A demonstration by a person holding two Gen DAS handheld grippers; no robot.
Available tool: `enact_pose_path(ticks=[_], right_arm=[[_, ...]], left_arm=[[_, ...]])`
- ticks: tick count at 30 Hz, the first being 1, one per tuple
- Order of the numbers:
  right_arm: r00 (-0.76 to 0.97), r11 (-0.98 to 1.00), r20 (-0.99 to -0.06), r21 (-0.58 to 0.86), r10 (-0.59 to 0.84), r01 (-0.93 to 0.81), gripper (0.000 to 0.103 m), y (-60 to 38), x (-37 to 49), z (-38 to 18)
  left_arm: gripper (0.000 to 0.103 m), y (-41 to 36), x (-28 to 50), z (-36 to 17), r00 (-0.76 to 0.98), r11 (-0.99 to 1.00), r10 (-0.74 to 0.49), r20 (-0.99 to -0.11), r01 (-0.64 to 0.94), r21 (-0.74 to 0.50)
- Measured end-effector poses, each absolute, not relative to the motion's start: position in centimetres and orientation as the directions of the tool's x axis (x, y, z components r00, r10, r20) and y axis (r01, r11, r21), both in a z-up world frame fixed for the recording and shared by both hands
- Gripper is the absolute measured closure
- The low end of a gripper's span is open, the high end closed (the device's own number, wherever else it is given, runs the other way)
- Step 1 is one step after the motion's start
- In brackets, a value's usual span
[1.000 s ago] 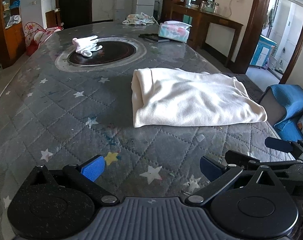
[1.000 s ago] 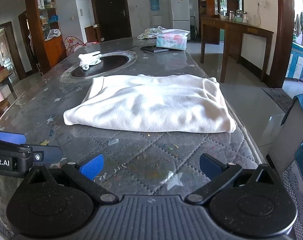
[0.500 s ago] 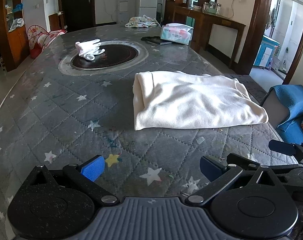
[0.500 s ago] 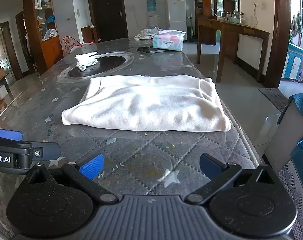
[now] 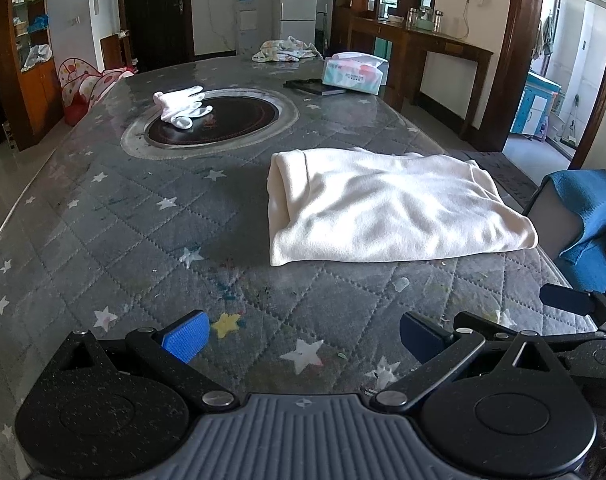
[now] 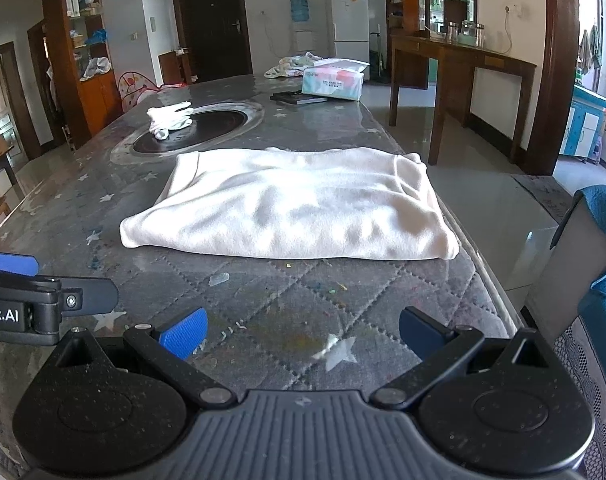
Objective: Fold clothes
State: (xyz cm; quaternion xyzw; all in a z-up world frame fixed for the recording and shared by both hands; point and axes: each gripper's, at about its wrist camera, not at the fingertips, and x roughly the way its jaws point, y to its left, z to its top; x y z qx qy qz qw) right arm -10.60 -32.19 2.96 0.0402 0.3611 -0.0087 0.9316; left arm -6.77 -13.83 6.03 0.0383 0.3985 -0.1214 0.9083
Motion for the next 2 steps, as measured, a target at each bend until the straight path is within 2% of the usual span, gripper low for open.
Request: enact_pose_path(ticks=[2], right_arm=[[0.738,0.997,-0.674,0.068,0.013,0.044,0.000,-32.16,-10.60,2.96]], left_arm=[[0.000,-13.83,-6.78,6.03,0.653,0.967,-0.192,-0.733,0.253,-0.028]])
